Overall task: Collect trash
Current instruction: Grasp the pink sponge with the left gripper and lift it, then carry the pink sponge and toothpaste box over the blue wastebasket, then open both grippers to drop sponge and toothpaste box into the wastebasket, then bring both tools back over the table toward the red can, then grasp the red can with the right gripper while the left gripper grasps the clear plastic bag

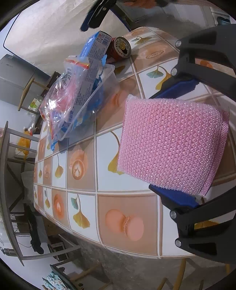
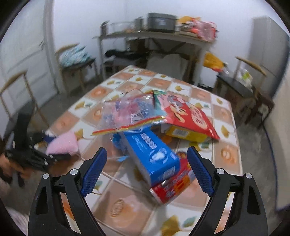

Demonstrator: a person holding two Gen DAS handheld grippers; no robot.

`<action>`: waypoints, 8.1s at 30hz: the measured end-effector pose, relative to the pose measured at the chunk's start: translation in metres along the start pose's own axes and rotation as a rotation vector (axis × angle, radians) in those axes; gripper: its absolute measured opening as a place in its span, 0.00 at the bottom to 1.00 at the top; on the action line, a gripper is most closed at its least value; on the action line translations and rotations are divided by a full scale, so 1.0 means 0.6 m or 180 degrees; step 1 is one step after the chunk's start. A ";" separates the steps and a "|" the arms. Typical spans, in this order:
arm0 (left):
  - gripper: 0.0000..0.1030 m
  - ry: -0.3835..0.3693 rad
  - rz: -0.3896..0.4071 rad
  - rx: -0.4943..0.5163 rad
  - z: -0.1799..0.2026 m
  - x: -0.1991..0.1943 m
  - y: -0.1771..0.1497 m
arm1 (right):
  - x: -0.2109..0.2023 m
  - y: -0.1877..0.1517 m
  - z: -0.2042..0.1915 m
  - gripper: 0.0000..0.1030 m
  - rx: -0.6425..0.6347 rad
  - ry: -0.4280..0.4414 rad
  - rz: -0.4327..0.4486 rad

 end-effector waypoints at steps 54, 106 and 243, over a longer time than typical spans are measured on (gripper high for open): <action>0.82 0.0114 -0.0001 0.0056 0.004 0.003 0.001 | 0.085 -0.165 -0.130 0.45 -0.0391 0.0279 -0.1010; 0.79 -0.0172 0.0397 0.0502 0.265 -0.131 0.042 | -0.147 -0.232 0.013 0.41 0.1352 0.0799 0.0929; 0.93 -0.0189 0.0713 -0.0010 0.091 -0.081 0.019 | -0.003 -0.116 0.054 0.92 0.2119 0.0412 0.0019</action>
Point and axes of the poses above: each gripper's, at about its wrist camera, not at the fingertips, and x roughly the way its jaws point, z to its right, y to its top, the point moved 7 cm from there along x, roughly the way its jaws point, and after that the axes turned 11 degrees about -z, right-handed, at the moved point
